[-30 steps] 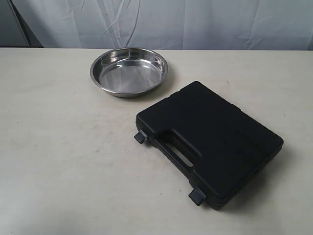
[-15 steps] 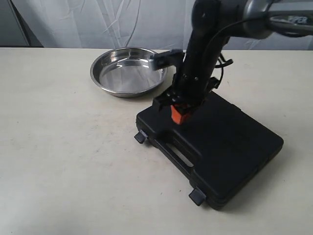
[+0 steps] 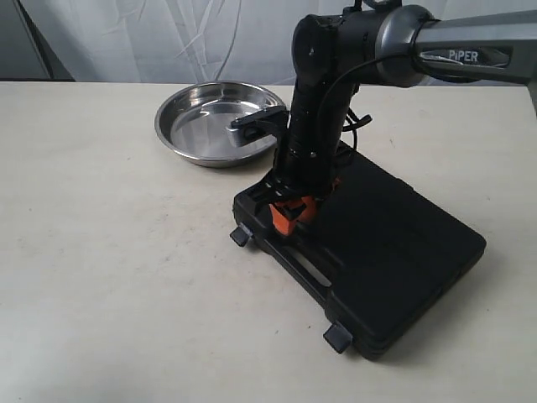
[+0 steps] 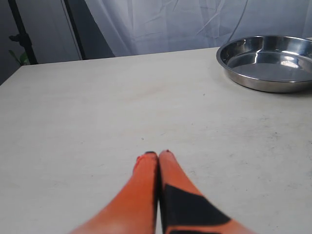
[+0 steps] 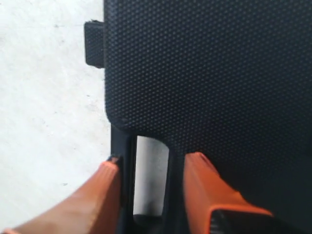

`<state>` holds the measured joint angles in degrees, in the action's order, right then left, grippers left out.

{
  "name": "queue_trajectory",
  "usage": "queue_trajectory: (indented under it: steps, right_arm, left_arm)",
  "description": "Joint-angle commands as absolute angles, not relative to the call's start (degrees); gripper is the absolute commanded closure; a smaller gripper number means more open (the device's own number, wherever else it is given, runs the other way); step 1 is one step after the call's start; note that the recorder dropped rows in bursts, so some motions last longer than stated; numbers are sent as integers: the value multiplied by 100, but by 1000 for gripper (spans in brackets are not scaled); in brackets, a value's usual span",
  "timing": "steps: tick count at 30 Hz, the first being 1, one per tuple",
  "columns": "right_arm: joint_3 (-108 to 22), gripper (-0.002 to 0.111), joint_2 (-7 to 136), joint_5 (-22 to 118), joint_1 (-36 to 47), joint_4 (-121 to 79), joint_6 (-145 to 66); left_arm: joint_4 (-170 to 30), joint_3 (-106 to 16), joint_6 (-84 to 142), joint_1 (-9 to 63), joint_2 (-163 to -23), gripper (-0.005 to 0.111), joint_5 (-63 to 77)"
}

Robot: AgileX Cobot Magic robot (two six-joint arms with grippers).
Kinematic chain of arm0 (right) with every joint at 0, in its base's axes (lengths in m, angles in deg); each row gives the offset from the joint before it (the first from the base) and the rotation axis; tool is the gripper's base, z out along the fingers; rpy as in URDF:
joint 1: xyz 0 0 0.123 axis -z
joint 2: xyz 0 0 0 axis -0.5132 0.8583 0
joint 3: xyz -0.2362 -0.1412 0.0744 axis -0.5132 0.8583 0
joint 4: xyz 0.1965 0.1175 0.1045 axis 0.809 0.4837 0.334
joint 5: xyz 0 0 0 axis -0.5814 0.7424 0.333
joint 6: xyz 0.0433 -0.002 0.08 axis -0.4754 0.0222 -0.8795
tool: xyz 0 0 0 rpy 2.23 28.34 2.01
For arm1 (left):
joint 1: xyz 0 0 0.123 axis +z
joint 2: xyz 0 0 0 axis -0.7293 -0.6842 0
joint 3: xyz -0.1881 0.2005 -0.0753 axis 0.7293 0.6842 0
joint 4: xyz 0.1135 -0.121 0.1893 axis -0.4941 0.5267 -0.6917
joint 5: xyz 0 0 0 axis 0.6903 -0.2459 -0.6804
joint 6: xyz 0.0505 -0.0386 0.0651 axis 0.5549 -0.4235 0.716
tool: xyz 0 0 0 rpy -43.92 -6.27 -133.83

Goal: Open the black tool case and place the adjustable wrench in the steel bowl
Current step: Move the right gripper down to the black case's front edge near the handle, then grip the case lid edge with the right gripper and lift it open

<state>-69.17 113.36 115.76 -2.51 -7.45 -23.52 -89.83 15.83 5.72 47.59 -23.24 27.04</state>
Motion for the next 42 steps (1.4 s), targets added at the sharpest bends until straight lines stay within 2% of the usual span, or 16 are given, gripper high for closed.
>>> queue_trajectory:
  steps: [1,18,39,41,42]
  right_arm:
    - [-6920,70,11376,11808,-455,-537,-2333]
    - [-6920,70,11250,11653,-686,-1244,-2959]
    - [-6920,70,11756,11548,-686,-1007,-2980]
    - [-6920,72,11742,11548,-686,-995,-2980]
    - [-6920,77,11733,11560,-686,-995,-2980]
  left_arm:
    - [-9007,1567,558,4781,-2310,107,2645]
    - [-9007,1567,558,4781,-2310,107,2645]
    - [-9007,1567,558,4781,-2310,107,2645]
    - [-9007,1567,558,4781,-2310,107,2645]
    - [-9007,1567,558,4781,-2310,107,2645]
